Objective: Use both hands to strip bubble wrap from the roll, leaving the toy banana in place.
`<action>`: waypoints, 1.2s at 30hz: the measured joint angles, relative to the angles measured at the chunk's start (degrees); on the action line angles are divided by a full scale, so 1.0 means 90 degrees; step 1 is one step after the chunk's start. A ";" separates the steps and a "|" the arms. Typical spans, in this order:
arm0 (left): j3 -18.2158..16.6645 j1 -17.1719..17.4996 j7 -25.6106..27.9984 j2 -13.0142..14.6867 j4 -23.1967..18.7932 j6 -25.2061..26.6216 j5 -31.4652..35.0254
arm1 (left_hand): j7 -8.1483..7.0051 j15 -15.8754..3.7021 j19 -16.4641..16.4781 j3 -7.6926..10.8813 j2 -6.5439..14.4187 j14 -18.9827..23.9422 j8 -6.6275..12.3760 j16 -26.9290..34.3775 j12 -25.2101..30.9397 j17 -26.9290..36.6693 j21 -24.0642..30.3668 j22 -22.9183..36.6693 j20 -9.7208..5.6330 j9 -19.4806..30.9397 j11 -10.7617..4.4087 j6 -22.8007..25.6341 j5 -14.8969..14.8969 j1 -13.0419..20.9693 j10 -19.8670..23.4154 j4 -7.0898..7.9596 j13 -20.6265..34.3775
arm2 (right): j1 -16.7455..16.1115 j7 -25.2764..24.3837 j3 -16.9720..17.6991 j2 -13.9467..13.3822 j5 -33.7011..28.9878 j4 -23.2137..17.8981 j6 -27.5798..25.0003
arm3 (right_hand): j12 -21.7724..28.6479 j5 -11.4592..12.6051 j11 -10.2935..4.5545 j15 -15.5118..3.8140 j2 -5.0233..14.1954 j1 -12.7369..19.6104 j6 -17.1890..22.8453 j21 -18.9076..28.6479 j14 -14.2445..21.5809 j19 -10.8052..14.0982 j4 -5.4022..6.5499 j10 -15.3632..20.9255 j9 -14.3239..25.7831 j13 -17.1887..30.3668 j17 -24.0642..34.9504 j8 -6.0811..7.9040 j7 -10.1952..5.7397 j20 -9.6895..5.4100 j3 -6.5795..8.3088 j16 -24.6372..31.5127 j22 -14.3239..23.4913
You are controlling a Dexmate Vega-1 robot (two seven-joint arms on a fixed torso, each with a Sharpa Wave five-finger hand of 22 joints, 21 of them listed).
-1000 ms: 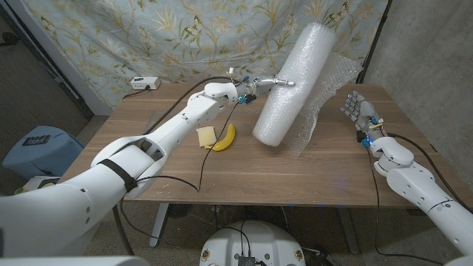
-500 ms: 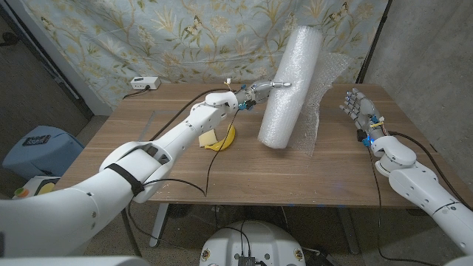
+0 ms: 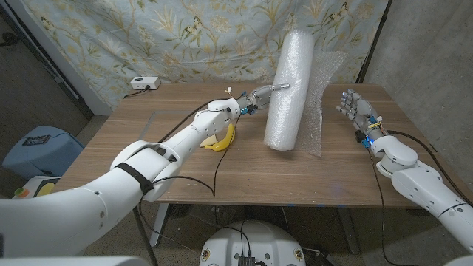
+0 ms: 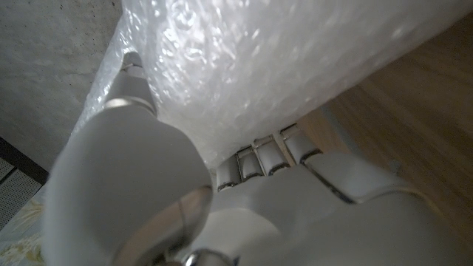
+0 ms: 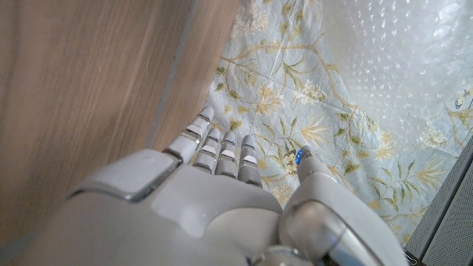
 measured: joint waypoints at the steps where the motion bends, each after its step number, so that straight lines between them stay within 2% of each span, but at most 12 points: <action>1: -0.0118 0.0000 -0.0022 -0.0144 0.0243 0.0048 -0.0045 | 0.0000 0.0000 0.0000 0.0000 0.0000 0.0000 -0.0001 0.0000 0.0000 0.0000 0.0000 0.0000 0.0000 0.0000 0.0000 0.0000 0.0013 0.0000 0.0000 0.0000 0.0000 | -0.0022 -0.0017 0.0003 -0.0025 -0.0013 -0.0038 -0.0019 | 0.0000 0.0000 0.0000 0.0000 0.0000 0.0000 0.0000 0.0000 0.0000 0.0000 -0.0008 0.0000 0.0000 0.0000 0.0000 0.0000 0.0000 0.0000 0.0008 0.0000 0.0000; 7: -0.0158 0.0005 -0.0052 -0.0169 0.0269 0.0336 -0.0202 | 0.0000 0.0000 0.0000 0.0000 -0.0001 0.0000 -0.0020 -0.0006 0.0000 0.0002 0.0006 0.0000 0.0000 0.0037 0.0000 0.0000 0.0050 0.0001 0.0000 0.0000 -0.0001 | -0.0091 -0.0017 0.0020 -0.0109 -0.0036 -0.0182 -0.0054 | 0.0000 0.0000 0.0000 0.0000 0.0000 0.0000 0.0000 0.0000 0.0000 0.0000 -0.0008 0.0000 0.0000 0.0000 0.0000 0.0000 0.0000 0.0000 0.0008 0.0000 0.0000; 11: -0.0251 0.0160 0.0022 -0.0082 -0.0056 0.0705 -0.0344 | 0.0000 0.0000 -0.0023 0.0000 -0.0001 0.0000 -0.0021 -0.0021 -0.0001 0.0004 0.0050 0.0001 0.0023 0.0039 0.0001 0.0000 0.0050 0.0001 0.0001 0.0000 -0.0005 | -0.0117 -0.0023 0.0026 -0.0147 -0.0109 -0.0257 -0.0133 | 0.0000 0.0000 0.0000 0.0024 0.0000 0.0000 0.0000 0.0000 0.0025 -0.0027 -0.0008 0.0000 0.0000 0.0000 0.0001 0.0000 0.0000 0.0026 0.0008 0.0000 0.0000; 15: -0.0251 0.0160 0.0115 -0.0082 -0.0056 0.1006 -0.0451 | 0.0001 0.0023 -0.0022 0.0013 -0.0001 0.0023 -0.0024 -0.0022 -0.0001 0.0004 0.0049 0.0001 0.0023 0.0039 0.0035 0.0001 0.0050 0.0001 0.0035 -0.0012 -0.0007 | -0.0136 -0.0023 0.0034 -0.0177 -0.0109 -0.0326 -0.0133 | 0.0000 0.0000 0.0000 0.0024 0.0000 0.0000 0.0000 0.0000 0.0025 -0.0036 -0.0032 0.0000 0.0000 0.0000 0.0001 0.0000 0.0000 0.0036 0.0032 0.0000 0.0000; 16: -0.0280 0.0264 0.0145 0.0040 -0.0381 0.1101 -0.0485 | 0.0003 0.0023 -0.0023 0.0020 -0.0001 0.0024 -0.0033 -0.0022 -0.0001 0.0004 0.0050 0.0001 0.0023 0.0039 0.0035 0.0004 0.0050 0.0002 0.0035 -0.0020 -0.0008 | -0.0143 -0.0025 0.0038 -0.0184 -0.0137 -0.0348 -0.0178 | 0.0000 0.0000 0.0000 0.0024 0.0000 0.0000 0.0000 0.0000 0.0025 -0.0036 -0.0034 0.0000 0.0000 0.0000 0.0001 0.0000 0.0000 0.0036 0.0034 0.0000 0.0000; 18: -0.0280 0.0264 0.0189 0.0040 -0.0381 0.1239 -0.0540 | 0.0018 0.0023 -0.0045 0.0020 -0.0002 0.0024 -0.0035 -0.0022 -0.0002 0.0007 0.0049 0.0001 0.0045 0.0039 0.0035 0.0018 0.0050 0.0002 0.0035 -0.0020 -0.0009 | -0.0157 -0.0025 0.0043 -0.0195 -0.0137 -0.0381 -0.0178 | 0.0000 0.0000 0.0000 0.0024 0.0000 0.0000 0.0000 0.0000 0.0025 -0.0036 -0.0034 0.0000 0.0000 0.0000 0.0001 0.0000 0.0000 0.0036 0.0034 0.0000 0.0000; 19: -0.0296 0.0321 0.0217 0.0123 -0.0583 0.1330 -0.0575 | 0.0023 0.0022 -0.0045 0.0021 -0.0002 0.0024 -0.0039 -0.0023 -0.0003 0.0016 0.0050 -0.0005 0.0045 0.0039 0.0035 0.0024 0.0050 0.0002 0.0035 -0.0020 -0.0010 | -0.0167 -0.0029 0.0045 -0.0202 -0.0142 -0.0403 -0.0213 | 0.0000 0.0000 0.0000 0.0024 -0.0006 0.0006 0.0000 0.0000 0.0025 -0.0036 -0.0034 0.0000 0.0000 0.0000 0.0001 0.0000 0.0000 0.0036 0.0034 0.0000 0.0000; 22: -0.0306 0.0371 0.0283 0.0213 -0.0775 0.1528 -0.0651 | 0.0026 0.0022 -0.0045 0.0021 -0.0002 0.0024 -0.0055 -0.0044 -0.0042 0.0039 0.0049 -0.0030 0.0045 0.0039 0.0035 0.0022 0.0049 0.0002 0.0035 -0.0020 0.0016 | -0.0205 -0.0038 0.0057 -0.0222 -0.0150 -0.0469 -0.0243 | 0.0000 0.0000 0.0000 0.0023 -0.0027 0.0027 0.0000 0.0000 0.0025 -0.0036 -0.0056 0.0000 0.0000 0.0000 -0.0013 0.0000 0.0000 0.0036 0.0012 0.0000 0.0000; 25: -0.0306 0.0371 0.0369 0.0213 -0.0775 0.1778 -0.0761 | 0.0047 0.0011 -0.0045 0.0021 -0.0001 0.0036 -0.0056 -0.0047 -0.0043 0.0050 0.0049 -0.0031 0.0045 0.0044 0.0035 0.0001 0.0049 0.0001 0.0035 -0.0020 0.0025 | -0.0245 -0.0038 0.0077 -0.0238 -0.0150 -0.0527 -0.0243 | 0.0000 0.0000 0.0000 0.0023 -0.0027 0.0027 0.0000 0.0000 0.0025 -0.0036 -0.0081 0.0000 0.0000 0.0000 -0.0030 0.0000 0.0000 0.0036 0.0026 0.0000 0.0000; 26: -0.0329 0.0449 0.0384 0.0352 -0.1065 0.1827 -0.0785 | 0.0047 0.0011 -0.0044 0.0021 -0.0001 0.0036 -0.0056 -0.0049 -0.0043 0.0050 0.0049 -0.0031 0.0045 0.0046 0.0035 0.0001 0.0049 0.0001 0.0035 -0.0020 0.0025 | -0.0259 -0.0063 0.0085 -0.0242 -0.0171 -0.0544 -0.0278 | 0.0000 0.0000 0.0000 0.0023 -0.0042 0.0042 0.0000 0.0000 0.0026 -0.0036 -0.0088 0.0000 0.0000 0.0000 -0.0030 0.0000 0.0000 0.0036 0.0033 0.0000 0.0000; 36: -0.0360 0.0530 0.0609 0.0506 -0.1341 0.2430 -0.1100 | 0.0047 0.0010 -0.0044 0.0020 0.0019 0.0035 -0.0075 -0.0067 -0.0049 0.0041 0.0099 -0.0030 0.0045 0.0081 0.0069 0.0001 0.0099 -0.0019 0.0070 -0.0020 0.0006 | -0.0481 -0.0092 0.0235 -0.0281 -0.0194 -0.0774 -0.0284 | 0.0025 0.0000 0.0024 0.0044 -0.0080 0.0080 0.0035 0.0000 0.0050 -0.0036 -0.0123 0.0024 0.0000 0.0000 -0.0029 0.0000 0.0035 0.0035 0.0034 0.0000 0.0000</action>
